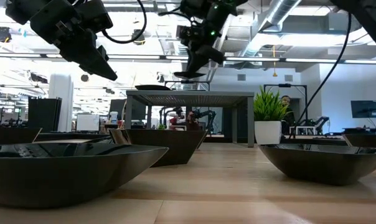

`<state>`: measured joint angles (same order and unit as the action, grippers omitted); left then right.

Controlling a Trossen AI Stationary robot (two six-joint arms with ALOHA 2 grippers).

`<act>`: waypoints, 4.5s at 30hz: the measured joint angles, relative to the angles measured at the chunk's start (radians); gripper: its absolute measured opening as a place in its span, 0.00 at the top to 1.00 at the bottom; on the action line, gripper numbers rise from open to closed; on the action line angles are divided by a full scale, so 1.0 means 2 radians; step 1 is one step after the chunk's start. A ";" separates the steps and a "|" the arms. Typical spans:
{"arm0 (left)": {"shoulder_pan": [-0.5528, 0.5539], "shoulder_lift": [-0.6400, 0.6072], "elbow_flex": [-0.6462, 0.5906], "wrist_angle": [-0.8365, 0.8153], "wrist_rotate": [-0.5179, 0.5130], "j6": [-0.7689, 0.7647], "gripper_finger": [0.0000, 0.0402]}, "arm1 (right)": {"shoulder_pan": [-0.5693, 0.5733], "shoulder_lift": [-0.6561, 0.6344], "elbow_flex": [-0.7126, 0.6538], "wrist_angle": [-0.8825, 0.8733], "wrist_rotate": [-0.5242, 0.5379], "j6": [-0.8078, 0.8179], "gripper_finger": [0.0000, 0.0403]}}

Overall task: Pick & Place Mini shaped plates
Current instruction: Stack the drop-shaped plate on top of the drop-shaped plate on the shelf

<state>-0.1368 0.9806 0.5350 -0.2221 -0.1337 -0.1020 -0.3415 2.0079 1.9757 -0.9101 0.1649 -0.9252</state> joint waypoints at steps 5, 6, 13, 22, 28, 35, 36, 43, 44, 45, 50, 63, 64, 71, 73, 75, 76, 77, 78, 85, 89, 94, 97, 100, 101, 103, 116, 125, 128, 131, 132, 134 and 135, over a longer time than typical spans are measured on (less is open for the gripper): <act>0.000 0.000 0.000 0.000 0.000 0.000 0.77 | 0.000 0.003 0.000 -0.009 -0.002 -0.032 1.00; 0.000 0.000 0.000 0.000 0.000 0.000 0.77 | 0.000 0.003 0.000 -0.012 -0.002 -0.033 0.99; 0.000 0.000 0.000 0.001 0.000 0.000 0.77 | -0.001 0.004 -0.001 -0.012 -0.001 -0.016 0.96; 0.000 0.000 0.000 0.002 0.000 0.000 0.77 | -0.001 0.004 -0.001 -0.016 -0.002 0.008 0.93; 0.000 0.000 0.000 0.002 0.000 0.000 0.77 | -0.001 0.004 -0.001 -0.015 -0.002 0.010 0.93; 0.000 0.000 0.000 0.002 0.000 0.000 0.77 | 0.010 0.004 -0.001 -0.009 -0.001 0.082 0.88; 0.000 0.000 0.000 0.002 0.000 0.000 0.77 | 0.015 0.004 -0.001 -0.012 -0.001 0.088 0.87; -0.002 0.000 0.000 0.004 0.075 -0.057 0.77 | 0.079 -0.007 -0.001 -0.027 0.017 0.101 0.85; -0.006 0.002 0.000 0.004 0.087 -0.074 0.77 | 0.091 -0.012 -0.001 -0.034 0.030 0.101 0.85; -0.011 0.006 0.000 0.005 0.094 -0.090 0.77 | 0.102 -0.017 -0.001 -0.042 0.048 0.101 0.85; -0.035 0.053 -0.021 0.018 0.089 -0.185 0.77 | 0.157 -0.052 -0.001 -0.093 0.116 0.133 0.85; -0.040 0.184 -0.031 0.082 0.032 -0.255 0.77 | 0.164 -0.154 -0.100 -0.136 0.061 0.366 0.91; -0.039 0.189 -0.031 0.082 0.031 -0.255 0.77 | 0.162 -0.157 -0.121 -0.117 0.058 0.366 0.92; -0.030 0.204 -0.031 0.081 0.030 -0.255 0.77 | 0.168 -0.139 -0.207 -0.013 0.035 0.328 0.90; -0.028 0.203 -0.031 0.081 0.029 -0.254 0.77 | 0.174 -0.124 -0.206 -0.002 0.034 0.320 0.88; -0.028 0.203 -0.031 0.081 0.029 -0.251 0.77 | 0.181 -0.111 -0.206 0.014 0.034 0.318 0.86; -0.028 0.203 -0.031 0.081 0.029 -0.250 0.78 | 0.184 -0.105 -0.206 0.028 0.033 0.317 0.85; -0.028 0.203 -0.031 0.081 0.029 -0.250 0.80 | 0.187 -0.099 -0.206 0.039 0.032 0.316 0.84; -0.028 0.203 -0.031 0.081 0.029 -0.249 0.82 | 0.189 -0.094 -0.206 0.048 0.030 0.314 0.84; -0.029 0.203 -0.031 0.081 0.030 -0.233 0.98 | 0.197 -0.057 -0.206 0.092 0.006 0.302 0.75; -0.027 0.203 -0.030 0.082 0.029 -0.215 0.98 | 0.203 -0.036 -0.206 0.141 -0.043 0.301 0.69; -0.006 0.202 -0.030 0.088 0.028 -0.200 0.98 | 0.222 -0.009 -0.206 0.221 -0.110 0.291 0.65; 0.011 0.200 -0.030 0.099 0.036 -0.182 0.98 | 0.235 0.014 -0.206 0.263 -0.109 0.249 0.65; 0.032 0.193 -0.030 0.110 0.093 -0.171 0.99 | 0.242 0.039 -0.206 0.299 -0.108 0.188 0.65; 0.038 0.192 -0.029 0.114 0.113 -0.171 0.99 | 0.244 0.048 -0.207 0.302 -0.102 0.171 0.66; 0.049 0.191 -0.029 0.115 0.142 -0.171 0.99 | 0.246 0.060 -0.207 0.320 -0.081 0.145 0.67; 0.064 0.190 -0.029 0.155 0.147 -0.139 0.98 | 0.231 0.070 -0.205 0.359 -0.083 0.143 0.71; 0.064 0.191 -0.030 0.160 0.130 -0.123 0.98 | 0.223 0.068 -0.205 0.340 -0.093 0.144 0.78; 0.064 0.191 -0.030 0.159 0.120 -0.119 0.99 | 0.222 0.068 -0.205 0.339 -0.104 0.145 0.79; 0.064 0.191 -0.030 0.160 0.120 -0.115 0.99 | 0.222 0.068 -0.205 0.339 -0.107 0.151 0.79; 0.064 0.191 -0.030 0.160 0.120 -0.115 0.99 | 0.222 0.068 -0.205 0.339 -0.107 0.152 0.79; 0.064 0.191 -0.030 0.161 0.119 -0.111 0.98 | 0.220 0.067 -0.205 0.336 -0.108 0.152 0.79; 0.064 0.191 -0.030 0.163 0.118 -0.109 0.98 | 0.219 0.067 -0.205 0.334 -0.109 0.152 0.79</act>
<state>-0.0078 1.3632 0.4755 0.1033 0.1031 -0.3201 0.0974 2.1425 1.5650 -0.2423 -0.0525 -0.6210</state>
